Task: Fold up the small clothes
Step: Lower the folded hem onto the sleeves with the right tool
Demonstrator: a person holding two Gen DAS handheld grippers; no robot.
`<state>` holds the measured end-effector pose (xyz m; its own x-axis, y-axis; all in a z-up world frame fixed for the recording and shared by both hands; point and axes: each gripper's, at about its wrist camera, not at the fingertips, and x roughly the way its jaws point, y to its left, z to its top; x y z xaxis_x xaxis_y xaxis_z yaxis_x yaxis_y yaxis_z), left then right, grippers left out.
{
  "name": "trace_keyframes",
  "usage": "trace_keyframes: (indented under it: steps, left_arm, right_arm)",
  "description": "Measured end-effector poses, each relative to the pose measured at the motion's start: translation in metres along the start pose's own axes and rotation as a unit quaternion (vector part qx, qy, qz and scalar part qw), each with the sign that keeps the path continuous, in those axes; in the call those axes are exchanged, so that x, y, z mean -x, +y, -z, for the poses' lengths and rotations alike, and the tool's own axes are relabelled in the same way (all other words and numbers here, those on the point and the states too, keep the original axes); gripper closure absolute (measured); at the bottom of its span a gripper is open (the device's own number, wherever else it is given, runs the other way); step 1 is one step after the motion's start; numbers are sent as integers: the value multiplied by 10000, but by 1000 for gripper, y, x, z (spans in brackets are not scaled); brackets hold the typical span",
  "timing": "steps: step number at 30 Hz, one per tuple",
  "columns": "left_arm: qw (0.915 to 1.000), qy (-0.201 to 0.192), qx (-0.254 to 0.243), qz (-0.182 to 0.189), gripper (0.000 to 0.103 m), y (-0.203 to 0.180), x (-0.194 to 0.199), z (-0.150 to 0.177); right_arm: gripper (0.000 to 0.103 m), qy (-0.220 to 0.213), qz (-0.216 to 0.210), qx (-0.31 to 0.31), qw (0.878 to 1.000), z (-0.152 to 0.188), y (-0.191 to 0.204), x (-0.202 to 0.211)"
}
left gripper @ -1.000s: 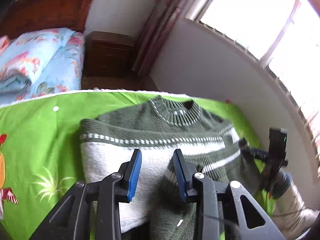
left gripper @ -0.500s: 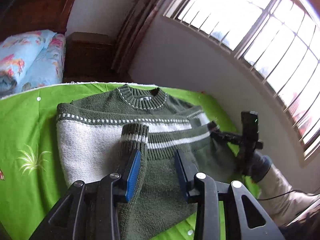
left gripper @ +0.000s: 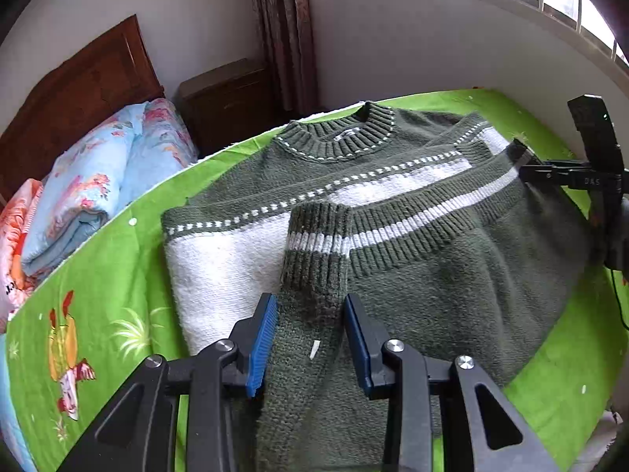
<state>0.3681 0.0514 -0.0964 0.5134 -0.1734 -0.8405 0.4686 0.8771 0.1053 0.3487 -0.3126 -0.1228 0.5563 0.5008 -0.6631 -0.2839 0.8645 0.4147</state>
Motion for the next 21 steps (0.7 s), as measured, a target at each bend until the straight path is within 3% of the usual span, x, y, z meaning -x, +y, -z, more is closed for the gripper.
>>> trace_keyframes:
  steps: [4, 6, 8, 10, 12, 14, 17, 18, 21]
  left_arm:
    - [9996, 74, -244, -114, 67, -4, -4, 1]
    - [9998, -31, -74, -157, 67, 5, -3, -1]
    - [9973, -376, 614, 159, 68, 31, 7, -2]
    - [9848, -756, 1526, 340, 68, 65, 19, 3]
    - [9722, -846, 2127, 496, 68, 88, 22, 10]
    - [9709, -787, 2148, 707, 68, 91, 22, 15]
    - [9603, -748, 2175, 1581, 68, 83, 23, 19]
    - [9581, -795, 2151, 1717, 68, 77, 24, 18]
    - [9645, -715, 1887, 1703, 67, 57, 26, 10]
  right_arm:
    - [41, -17, -19, -11, 10000, 0, 0, 0]
    - [41, -16, -15, -8, 10000, 0, 0, 0]
    - [41, -13, -17, -9, 10000, 0, 0, 0]
    - [41, -12, -17, -4, 10000, 0, 0, 0]
    - [41, -17, -24, -4, 10000, 0, -1, 0]
    - [41, -16, -31, -4, 10000, 1, -1, 0]
    - [40, -23, -29, -8, 10000, 1, -1, 0]
    - [41, -24, -30, -10, 10000, 1, -2, 0]
    - [40, -18, -19, -4, 10000, 0, -2, 0]
